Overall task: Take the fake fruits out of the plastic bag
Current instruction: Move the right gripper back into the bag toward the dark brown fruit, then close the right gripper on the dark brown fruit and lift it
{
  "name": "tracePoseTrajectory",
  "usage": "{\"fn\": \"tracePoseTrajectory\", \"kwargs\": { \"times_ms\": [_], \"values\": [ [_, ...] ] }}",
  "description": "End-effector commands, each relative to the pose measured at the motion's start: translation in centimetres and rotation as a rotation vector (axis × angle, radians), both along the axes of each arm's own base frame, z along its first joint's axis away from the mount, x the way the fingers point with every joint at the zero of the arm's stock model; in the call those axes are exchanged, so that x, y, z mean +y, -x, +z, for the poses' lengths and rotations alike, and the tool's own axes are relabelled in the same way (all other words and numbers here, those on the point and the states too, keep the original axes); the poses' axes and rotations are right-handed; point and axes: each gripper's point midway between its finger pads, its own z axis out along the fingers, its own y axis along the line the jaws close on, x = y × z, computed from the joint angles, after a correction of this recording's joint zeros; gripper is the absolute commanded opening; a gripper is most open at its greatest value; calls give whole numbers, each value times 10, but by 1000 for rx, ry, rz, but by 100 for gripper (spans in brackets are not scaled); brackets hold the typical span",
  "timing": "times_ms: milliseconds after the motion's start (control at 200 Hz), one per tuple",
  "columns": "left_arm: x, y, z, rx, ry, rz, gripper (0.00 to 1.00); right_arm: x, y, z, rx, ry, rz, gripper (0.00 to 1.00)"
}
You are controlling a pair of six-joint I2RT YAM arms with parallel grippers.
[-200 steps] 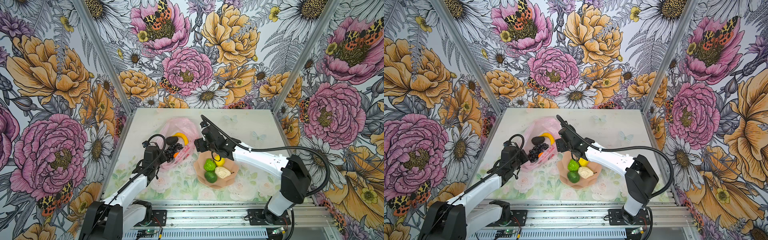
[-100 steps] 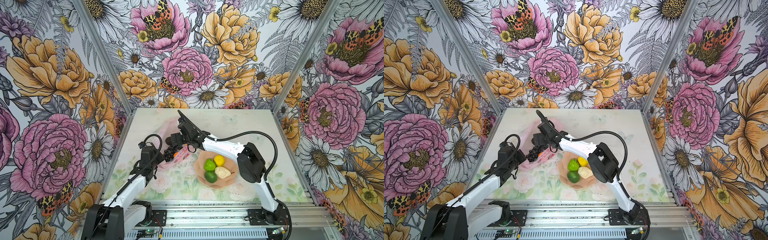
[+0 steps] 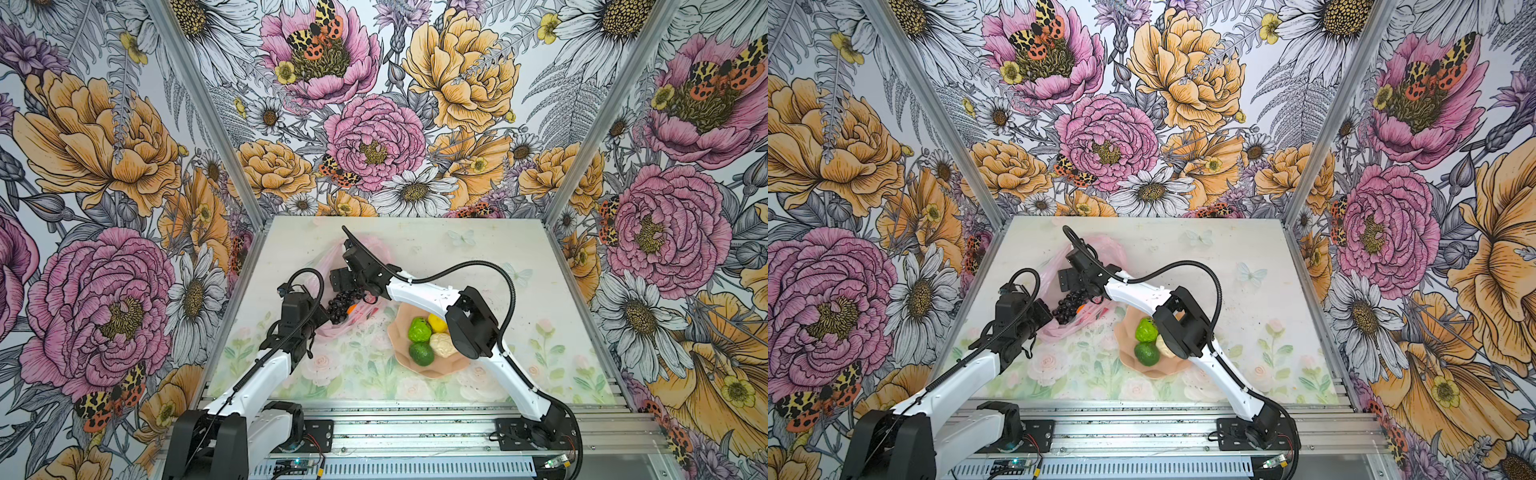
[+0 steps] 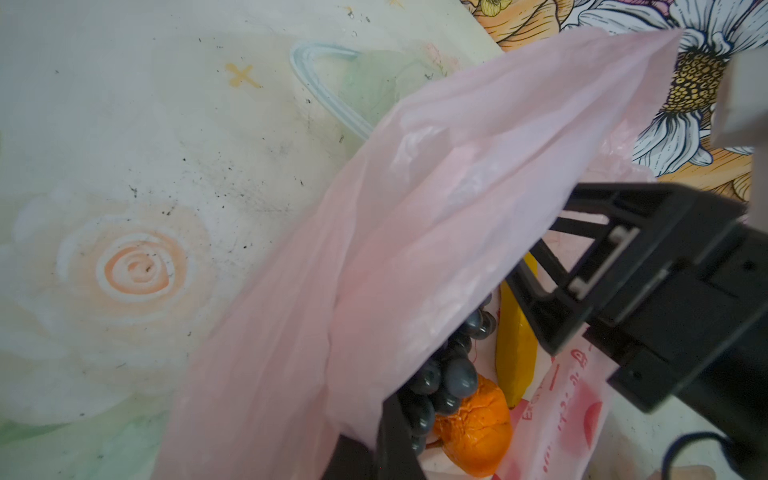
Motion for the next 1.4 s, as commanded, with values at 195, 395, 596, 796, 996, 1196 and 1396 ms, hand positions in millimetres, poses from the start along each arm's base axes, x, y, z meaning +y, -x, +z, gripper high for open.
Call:
{"fn": "tracePoseTrajectory", "kwargs": {
  "times_ms": [195,395,596,796,996,1196,1396],
  "values": [
    [-4,-1,1,-15,31,-17,0,13,-9,-17,-52,37,1,100],
    [-5,-1,2,-18,30,-20,0,17,-8,-34,-31,56,14,99],
    [-4,-1,1,-15,26,-19,0,19,-5,-51,14,63,24,99],
    [-4,-1,1,-14,22,-18,0,18,-6,-46,3,68,26,90],
    [-4,-2,-1,-8,21,-20,0,20,-6,-23,-21,50,42,88],
    [-5,-4,-4,2,19,-25,0,19,-5,9,-45,16,47,88],
    [-5,-5,-6,9,15,-29,0,12,-4,29,-63,11,43,88]
  ]
}}
